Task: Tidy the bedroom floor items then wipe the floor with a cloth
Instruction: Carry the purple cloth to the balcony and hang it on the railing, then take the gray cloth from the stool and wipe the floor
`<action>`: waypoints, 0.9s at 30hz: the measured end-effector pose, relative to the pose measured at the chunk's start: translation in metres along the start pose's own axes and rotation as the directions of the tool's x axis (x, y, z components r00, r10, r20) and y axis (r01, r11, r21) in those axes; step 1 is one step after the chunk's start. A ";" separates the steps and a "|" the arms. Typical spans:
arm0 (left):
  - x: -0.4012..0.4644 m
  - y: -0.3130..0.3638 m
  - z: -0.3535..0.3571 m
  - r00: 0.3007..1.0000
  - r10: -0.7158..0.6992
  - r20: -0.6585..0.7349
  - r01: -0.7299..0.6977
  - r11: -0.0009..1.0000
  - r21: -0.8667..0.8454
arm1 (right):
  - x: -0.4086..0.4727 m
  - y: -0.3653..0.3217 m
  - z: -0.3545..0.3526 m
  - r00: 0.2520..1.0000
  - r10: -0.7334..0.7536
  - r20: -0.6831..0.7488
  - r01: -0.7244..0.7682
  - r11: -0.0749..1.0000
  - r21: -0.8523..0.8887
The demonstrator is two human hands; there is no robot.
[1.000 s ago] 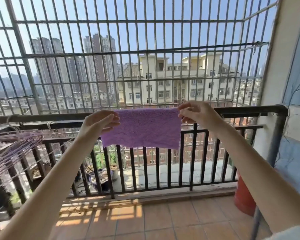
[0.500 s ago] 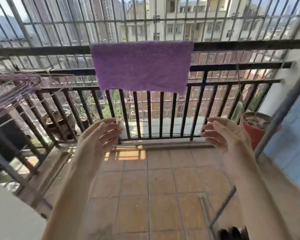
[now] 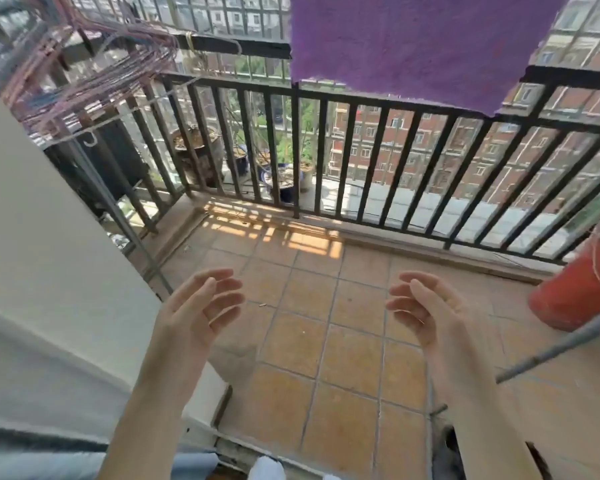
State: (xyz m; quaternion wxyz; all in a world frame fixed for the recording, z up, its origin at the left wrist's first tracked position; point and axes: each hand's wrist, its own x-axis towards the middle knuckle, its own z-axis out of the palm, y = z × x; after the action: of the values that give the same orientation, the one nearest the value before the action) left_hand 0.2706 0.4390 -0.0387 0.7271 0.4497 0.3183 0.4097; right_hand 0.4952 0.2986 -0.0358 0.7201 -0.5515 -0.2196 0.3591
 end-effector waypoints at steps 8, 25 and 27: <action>-0.070 0.002 -0.056 0.952 0.080 -0.297 -0.097 0.994 -0.043 | -0.002 0.033 0.059 0.954 0.145 0.261 -0.129 0.989 -0.075; -0.283 0.036 -0.140 0.724 0.266 -0.637 -0.381 0.923 -0.048 | -0.170 0.074 0.213 0.564 0.178 0.806 -0.158 0.982 -0.106; -0.318 0.042 -0.154 0.660 0.269 -0.702 -0.409 0.912 -0.036 | -0.201 0.082 0.229 0.518 0.208 0.830 -0.184 0.974 -0.130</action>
State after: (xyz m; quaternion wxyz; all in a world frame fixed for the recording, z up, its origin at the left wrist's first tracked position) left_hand -0.0170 0.2304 -0.0306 0.5082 0.2467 0.4321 0.7029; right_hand 0.1797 0.3022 -0.0305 0.4748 -0.3428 -0.4781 0.6546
